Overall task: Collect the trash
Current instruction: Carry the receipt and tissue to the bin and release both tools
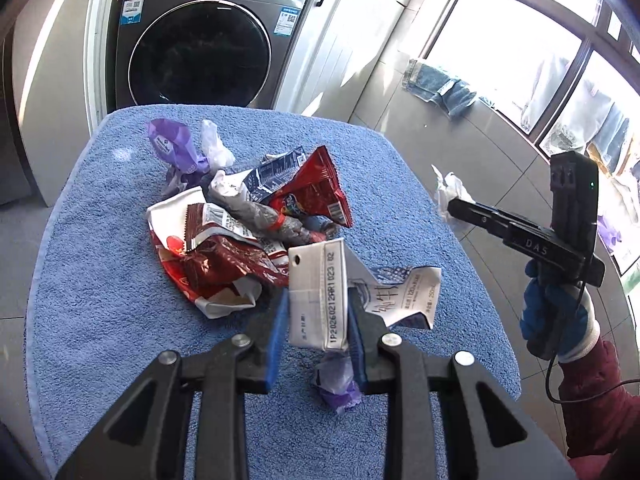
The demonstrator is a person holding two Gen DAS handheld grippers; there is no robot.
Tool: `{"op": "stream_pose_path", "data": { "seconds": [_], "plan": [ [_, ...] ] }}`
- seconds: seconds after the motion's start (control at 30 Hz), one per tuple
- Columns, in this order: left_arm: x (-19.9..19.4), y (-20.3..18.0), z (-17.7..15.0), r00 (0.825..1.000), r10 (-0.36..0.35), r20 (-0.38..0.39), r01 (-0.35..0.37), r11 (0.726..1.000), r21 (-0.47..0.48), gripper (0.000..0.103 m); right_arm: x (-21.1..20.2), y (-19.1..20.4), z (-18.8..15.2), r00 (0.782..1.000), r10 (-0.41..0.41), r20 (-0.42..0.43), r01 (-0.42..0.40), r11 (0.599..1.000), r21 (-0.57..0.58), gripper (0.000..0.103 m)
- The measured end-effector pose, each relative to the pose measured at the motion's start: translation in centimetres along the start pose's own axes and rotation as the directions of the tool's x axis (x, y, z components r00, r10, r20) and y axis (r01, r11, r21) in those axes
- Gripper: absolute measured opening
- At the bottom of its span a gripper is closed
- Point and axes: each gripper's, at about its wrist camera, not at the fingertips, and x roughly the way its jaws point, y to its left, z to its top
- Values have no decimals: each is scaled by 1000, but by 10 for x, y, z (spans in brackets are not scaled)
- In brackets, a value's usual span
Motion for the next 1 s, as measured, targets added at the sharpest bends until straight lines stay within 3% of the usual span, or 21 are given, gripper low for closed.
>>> {"op": "stream_pose_path", "data": {
  "seconds": [0.3, 0.5, 0.7, 1.0],
  "plan": [
    [-30, -29, 27, 998, 6, 67, -7, 1000, 13, 26, -58, -12, -24, 995, -25, 93, 20, 998, 51, 19],
    [-22, -70, 48, 997, -28, 71, 23, 997, 70, 26, -109, -47, -54, 982, -117, 150, 98, 987, 129, 19],
    [30, -139, 72, 994, -107, 3, 106, 983, 152, 26, -153, -111, -98, 954, -258, 152, 209, 938, 278, 19],
    [155, -262, 94, 974, -174, -143, 209, 933, 292, 26, -180, -207, -176, 901, -433, 39, 360, 793, 492, 21]
  ]
}}
